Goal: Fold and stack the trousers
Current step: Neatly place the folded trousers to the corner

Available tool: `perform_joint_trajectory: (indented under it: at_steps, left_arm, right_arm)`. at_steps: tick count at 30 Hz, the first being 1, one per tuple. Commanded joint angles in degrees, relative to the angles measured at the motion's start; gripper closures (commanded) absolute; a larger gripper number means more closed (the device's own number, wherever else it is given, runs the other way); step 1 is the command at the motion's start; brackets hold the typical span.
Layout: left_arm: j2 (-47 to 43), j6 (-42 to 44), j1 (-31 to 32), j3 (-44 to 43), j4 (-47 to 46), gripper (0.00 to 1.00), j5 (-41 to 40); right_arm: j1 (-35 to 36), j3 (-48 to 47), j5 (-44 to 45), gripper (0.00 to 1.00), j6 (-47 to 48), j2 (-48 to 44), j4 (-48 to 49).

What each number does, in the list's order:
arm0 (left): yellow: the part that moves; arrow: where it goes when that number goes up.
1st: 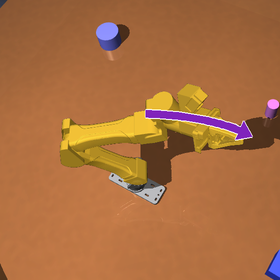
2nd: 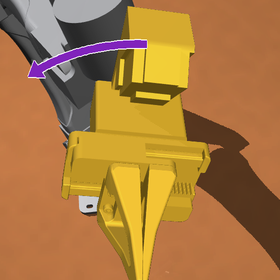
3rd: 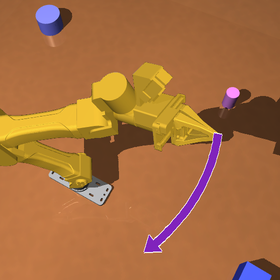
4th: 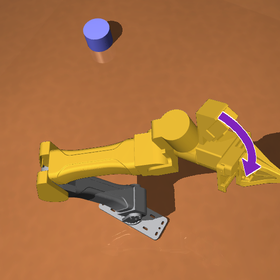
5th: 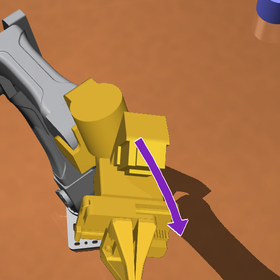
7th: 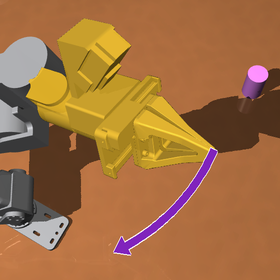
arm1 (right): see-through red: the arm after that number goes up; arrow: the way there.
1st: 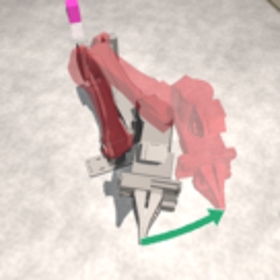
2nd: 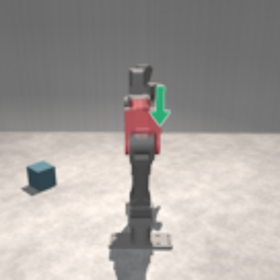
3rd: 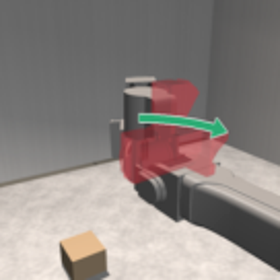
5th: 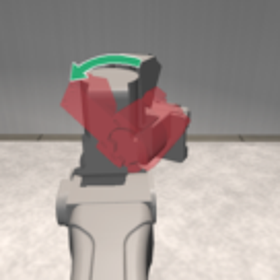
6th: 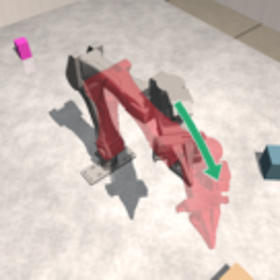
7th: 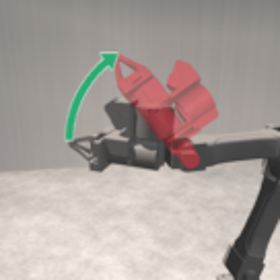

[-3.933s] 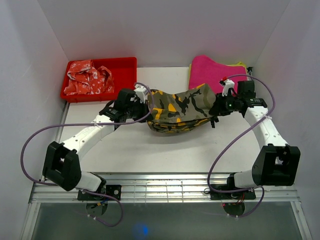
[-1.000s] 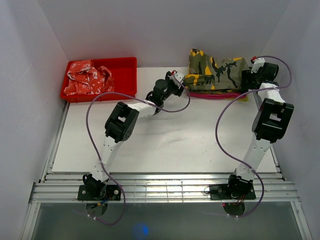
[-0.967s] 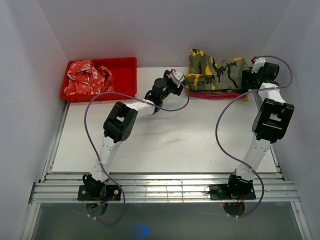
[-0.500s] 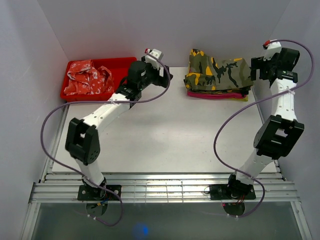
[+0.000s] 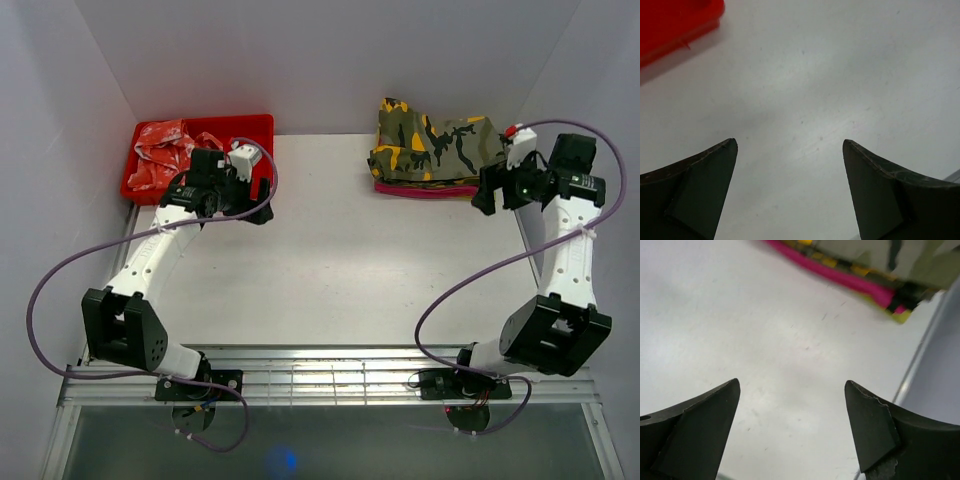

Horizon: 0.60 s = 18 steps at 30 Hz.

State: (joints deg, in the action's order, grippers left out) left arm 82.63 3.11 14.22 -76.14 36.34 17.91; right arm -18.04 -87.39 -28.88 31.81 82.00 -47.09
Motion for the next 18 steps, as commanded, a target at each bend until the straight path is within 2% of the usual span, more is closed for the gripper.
perform_joint_trajectory:
  at_steps: [1, 5, 9, 13, 18]
  left_arm:
    - [-5.63, 2.34, -0.68, 6.76, 9.98, 0.02, 2.75]
    - [-10.81, 0.49, -1.21, 13.99, 8.4, 0.02, -0.49]
    - [-13.72, 1.1, -1.83, 19.44, 6.64, 0.02, -2.17]
    - [-14.25, 1.54, -2.0, 22.26, 6.2, 0.02, -3.94]
    - [-14.16, 0.93, -2.09, 21.13, 6.38, 0.02, -4.82]
  right_arm:
    - [-0.24, 8.18, -4.51, 0.1, 3.69, -4.02, -8.45]
    - [-0.24, 21.7, -2.76, 0.1, 6.5, -7.81, -7.76]
    - [-0.15, 27.87, -1.35, 0.1, 8.61, -10.36, -6.7]
    - [-0.24, 30.26, -0.47, 0.1, 9.32, -12.12, -5.82]
    - [-0.24, 31.06, -0.3, 0.1, 9.41, -12.74, -6.43]
